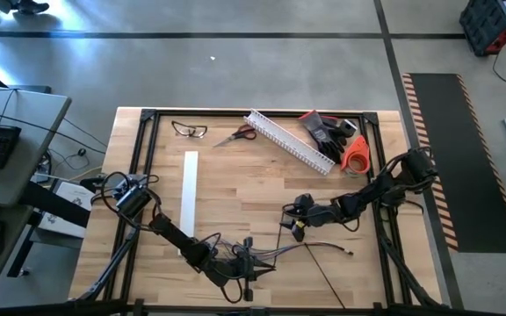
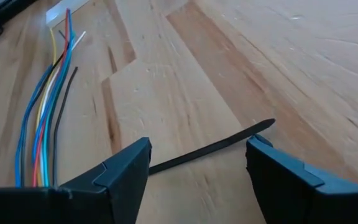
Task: Ziptie cables
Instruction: Wrap the black zip tie on the cable wires
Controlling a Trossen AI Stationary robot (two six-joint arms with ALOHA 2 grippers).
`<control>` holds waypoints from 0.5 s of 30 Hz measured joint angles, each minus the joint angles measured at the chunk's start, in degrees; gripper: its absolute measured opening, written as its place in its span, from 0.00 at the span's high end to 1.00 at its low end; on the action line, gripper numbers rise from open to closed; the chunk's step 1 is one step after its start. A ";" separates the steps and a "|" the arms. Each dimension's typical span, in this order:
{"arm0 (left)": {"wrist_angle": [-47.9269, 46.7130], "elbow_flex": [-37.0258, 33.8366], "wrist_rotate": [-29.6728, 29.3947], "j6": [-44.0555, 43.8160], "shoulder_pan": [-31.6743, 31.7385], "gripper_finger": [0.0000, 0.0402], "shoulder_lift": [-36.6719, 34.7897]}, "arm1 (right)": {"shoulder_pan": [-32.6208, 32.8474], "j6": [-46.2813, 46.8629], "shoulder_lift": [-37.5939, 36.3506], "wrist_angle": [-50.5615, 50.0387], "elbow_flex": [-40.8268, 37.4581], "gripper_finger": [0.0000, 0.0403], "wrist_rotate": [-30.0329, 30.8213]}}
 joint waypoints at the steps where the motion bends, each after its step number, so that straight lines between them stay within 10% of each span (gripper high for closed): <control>1: 0.02 0.00 0.15 -0.02 0.07 1.00 0.00 | 0.00 -0.23 0.00 0.13 0.00 0.41 -0.37; 15: 0.00 -0.02 0.48 -0.06 0.18 1.00 0.00 | -0.28 -5.95 2.31 1.38 3.80 0.45 -1.31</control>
